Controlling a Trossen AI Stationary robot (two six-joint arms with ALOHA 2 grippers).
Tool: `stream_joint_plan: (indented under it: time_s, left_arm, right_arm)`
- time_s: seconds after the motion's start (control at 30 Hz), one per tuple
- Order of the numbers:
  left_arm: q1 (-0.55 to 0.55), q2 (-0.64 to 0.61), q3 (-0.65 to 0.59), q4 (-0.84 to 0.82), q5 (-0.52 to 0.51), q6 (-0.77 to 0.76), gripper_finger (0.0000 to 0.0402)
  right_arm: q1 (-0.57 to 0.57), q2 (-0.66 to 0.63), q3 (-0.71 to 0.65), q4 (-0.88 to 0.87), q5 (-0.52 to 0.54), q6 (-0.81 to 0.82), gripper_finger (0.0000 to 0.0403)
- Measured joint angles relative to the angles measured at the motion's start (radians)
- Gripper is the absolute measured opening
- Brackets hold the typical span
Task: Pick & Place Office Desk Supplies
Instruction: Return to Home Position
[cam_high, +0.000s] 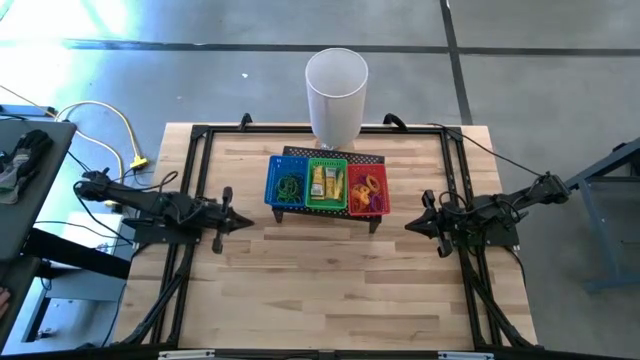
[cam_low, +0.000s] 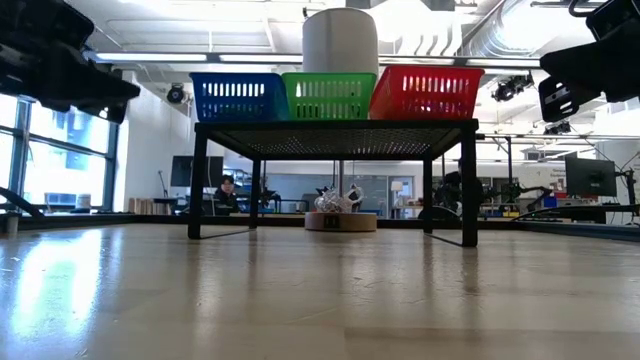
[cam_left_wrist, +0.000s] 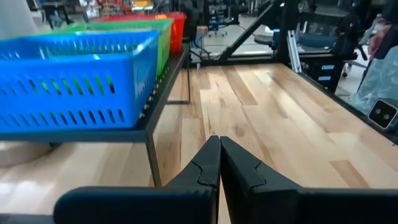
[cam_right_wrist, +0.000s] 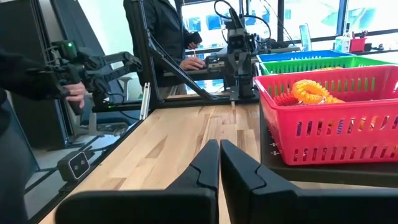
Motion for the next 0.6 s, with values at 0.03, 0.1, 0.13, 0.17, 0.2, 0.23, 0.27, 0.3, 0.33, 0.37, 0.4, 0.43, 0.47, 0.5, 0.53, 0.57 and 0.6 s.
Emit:
stream_joint_plan:
  time_s: [0.03,0.1,0.13,0.17,0.2,0.23,0.27,0.3,0.33,0.37,0.4,0.43,0.47,0.5,0.53,0.57,0.6]
  left_arm:
    - [0.000,-0.020,0.006,-0.022,0.000,0.006,0.0000]
    - [0.000,-0.068,0.012,-0.058,0.002,0.006,0.0000]
    - [0.000,-0.088,0.012,-0.065,0.002,-0.001,0.0000]
    - [0.000,-0.105,0.012,-0.066,0.002,-0.004,0.0000]
    - [0.000,-0.121,0.012,-0.066,0.002,-0.004,0.0000]
    - [0.000,-0.135,0.012,-0.068,0.002,0.003,0.0000]
    - [0.000,-0.134,0.012,-0.068,0.002,0.007,0.0000]
    - [0.000,-0.131,0.012,-0.070,0.003,0.008,0.0000]
    - [0.000,-0.124,0.011,-0.072,0.002,0.004,0.0000]
    - [0.000,-0.118,0.010,-0.074,0.002,0.002,0.0000]
    - [0.000,-0.113,0.009,-0.077,0.003,0.002,0.0000]
    - [0.000,-0.107,0.008,-0.080,0.003,0.002,0.0000]
    - [0.000,-0.103,0.008,-0.083,0.003,0.002,0.0000]
    - [-0.001,-0.100,0.008,-0.083,0.003,0.002,0.0000]
    - [-0.001,-0.099,0.007,-0.084,0.003,0.002,0.0000]
    - [-0.001,-0.100,0.007,-0.084,0.003,0.003,0.0000]
    - [-0.001,-0.100,0.007,-0.086,0.003,0.002,0.0000]
  right_arm:
    - [0.000,0.000,0.000,0.000,0.000,0.000,0.0002]
    - [0.000,0.000,0.000,0.000,0.000,0.000,0.0002]
    - [0.000,0.000,0.000,0.000,0.000,0.000,0.0002]
    - [0.000,0.000,0.000,0.000,0.000,0.000,0.0002]
    - [0.000,0.000,0.000,0.000,0.000,0.000,0.0002]
    - [0.000,0.000,0.000,0.000,0.000,0.000,0.0002]
    - [0.000,0.000,-0.001,0.000,0.000,0.000,0.0002]
    - [0.000,0.000,-0.001,0.000,0.001,0.000,0.0002]
    - [0.000,0.000,-0.001,0.000,0.000,0.000,0.0002]
    - [0.000,0.000,-0.001,0.000,0.001,0.000,0.0002]
    - [0.000,0.001,-0.001,0.000,0.001,0.000,0.0002]
    - [0.000,0.001,-0.001,0.000,0.001,0.000,0.0002]
    - [0.000,0.001,-0.001,0.000,0.001,0.000,0.0002]
    - [0.000,0.001,-0.001,0.000,0.000,0.000,0.0002]
    - [0.000,0.001,-0.001,0.000,0.000,0.000,0.0002]
    - [0.000,0.001,-0.001,0.000,0.000,0.000,0.0002]
    - [0.000,0.001,-0.001,0.000,0.000,0.000,0.0002]
